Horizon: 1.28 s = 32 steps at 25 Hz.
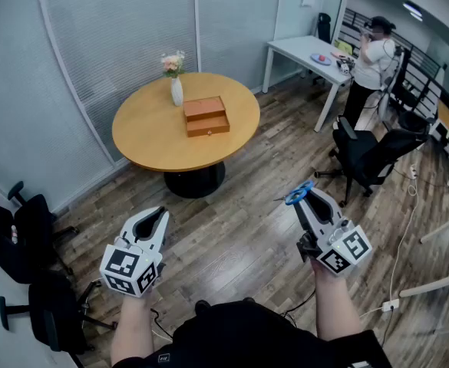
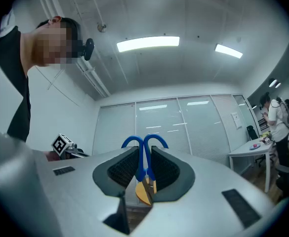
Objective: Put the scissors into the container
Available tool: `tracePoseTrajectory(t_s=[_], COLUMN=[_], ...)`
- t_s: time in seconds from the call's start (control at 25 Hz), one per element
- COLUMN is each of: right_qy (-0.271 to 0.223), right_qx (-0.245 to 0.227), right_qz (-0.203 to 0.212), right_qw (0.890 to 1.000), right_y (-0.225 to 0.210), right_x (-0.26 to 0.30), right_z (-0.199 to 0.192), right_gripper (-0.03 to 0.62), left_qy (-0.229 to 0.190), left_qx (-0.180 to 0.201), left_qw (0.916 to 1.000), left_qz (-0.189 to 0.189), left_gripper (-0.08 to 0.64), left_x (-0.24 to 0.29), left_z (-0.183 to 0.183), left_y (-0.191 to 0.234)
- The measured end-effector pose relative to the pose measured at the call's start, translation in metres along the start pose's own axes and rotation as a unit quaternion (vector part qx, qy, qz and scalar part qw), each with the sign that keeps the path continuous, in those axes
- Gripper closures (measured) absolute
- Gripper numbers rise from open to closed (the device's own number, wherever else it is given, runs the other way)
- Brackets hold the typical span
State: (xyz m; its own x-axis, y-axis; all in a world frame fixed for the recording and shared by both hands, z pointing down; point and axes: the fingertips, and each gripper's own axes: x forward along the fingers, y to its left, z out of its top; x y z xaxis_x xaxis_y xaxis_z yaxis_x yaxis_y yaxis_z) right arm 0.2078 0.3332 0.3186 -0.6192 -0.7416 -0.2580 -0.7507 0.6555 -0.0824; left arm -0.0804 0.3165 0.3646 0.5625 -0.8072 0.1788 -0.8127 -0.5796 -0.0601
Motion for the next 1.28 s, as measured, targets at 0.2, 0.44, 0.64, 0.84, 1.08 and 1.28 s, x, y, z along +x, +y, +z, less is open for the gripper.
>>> tracePoseTrajectory(t_s=[0.2, 0.44, 0.64, 0.84, 1.08, 1.28], right_qy=[-0.007, -0.025, -0.018, -0.009, -0.007, -0.003], right_qx=[-0.006, 0.004, 0.026, 0.035, 0.048, 0.056], right_qz=[0.011, 0.004, 0.022, 0.021, 0.005, -0.003], right_qw=[1.0, 1.0, 0.999, 0.999, 0.999, 0.998], right_y=[-0.01, -0.032, -0.044, -0.064, -0.094, -0.121], right_x=[0.005, -0.002, -0.025, -0.054, -0.068, -0.054], right_z=[0.009, 0.019, 0.015, 0.009, 0.001, -0.007], right_gripper=[0.499, 0.499, 0.497, 0.498, 0.497, 0.497], left_qy=[-0.01, -0.014, -0.008, 0.006, 0.015, 0.016], left_qx=[0.021, 0.009, 0.001, -0.003, -0.005, -0.008], left_qw=[0.9997, 0.9993, 0.9998, 1.0, 0.9997, 0.9997], left_qz=[0.005, 0.032, 0.019, 0.002, -0.016, -0.018], left_gripper=[0.522, 0.523, 0.523, 0.523, 0.523, 0.523], left_x=[0.021, 0.04, 0.058, 0.081, 0.11, 0.137], left_z=[0.016, 0.026, 0.02, 0.01, 0.006, 0.004], left_y=[0.002, -0.007, -0.046, -0.083, -0.102, -0.093])
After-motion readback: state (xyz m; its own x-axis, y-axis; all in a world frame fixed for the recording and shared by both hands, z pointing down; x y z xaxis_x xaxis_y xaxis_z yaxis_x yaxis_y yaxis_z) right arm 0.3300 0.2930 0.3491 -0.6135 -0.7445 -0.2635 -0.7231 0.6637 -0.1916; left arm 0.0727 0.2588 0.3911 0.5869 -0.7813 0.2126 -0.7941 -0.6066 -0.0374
